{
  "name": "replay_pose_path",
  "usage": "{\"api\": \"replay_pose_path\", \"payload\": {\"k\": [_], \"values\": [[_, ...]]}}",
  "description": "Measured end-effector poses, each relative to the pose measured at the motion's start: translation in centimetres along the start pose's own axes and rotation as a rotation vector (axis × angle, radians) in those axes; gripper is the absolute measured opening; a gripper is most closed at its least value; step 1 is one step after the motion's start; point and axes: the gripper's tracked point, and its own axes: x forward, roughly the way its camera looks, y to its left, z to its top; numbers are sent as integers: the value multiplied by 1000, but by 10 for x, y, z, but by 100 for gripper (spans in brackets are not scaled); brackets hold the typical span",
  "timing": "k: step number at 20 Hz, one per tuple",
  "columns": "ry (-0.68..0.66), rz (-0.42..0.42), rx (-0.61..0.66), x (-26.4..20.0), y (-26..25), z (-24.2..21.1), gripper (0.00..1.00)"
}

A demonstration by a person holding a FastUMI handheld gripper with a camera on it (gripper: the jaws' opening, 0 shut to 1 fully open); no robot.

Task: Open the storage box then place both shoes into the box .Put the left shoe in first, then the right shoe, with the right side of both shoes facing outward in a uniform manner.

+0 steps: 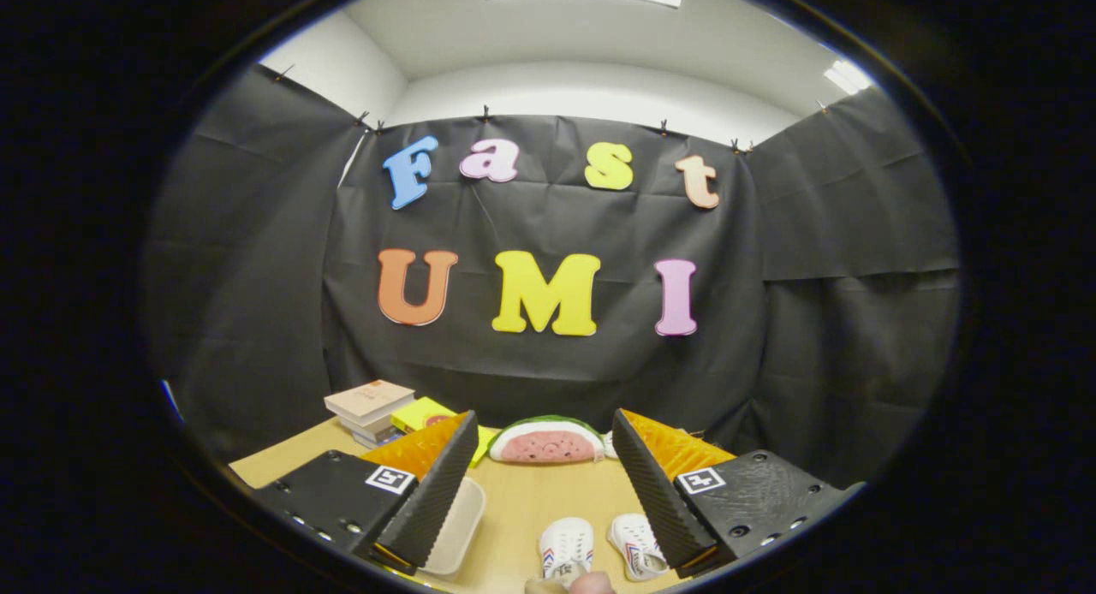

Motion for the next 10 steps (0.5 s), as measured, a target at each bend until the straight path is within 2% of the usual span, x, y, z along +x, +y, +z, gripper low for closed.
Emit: {"api": "replay_pose_path", "payload": {"k": [4, 10], "values": [[56, 51, 57, 5, 4, -27, 95], [288, 137, 210, 14, 33, -112, 95]]}}
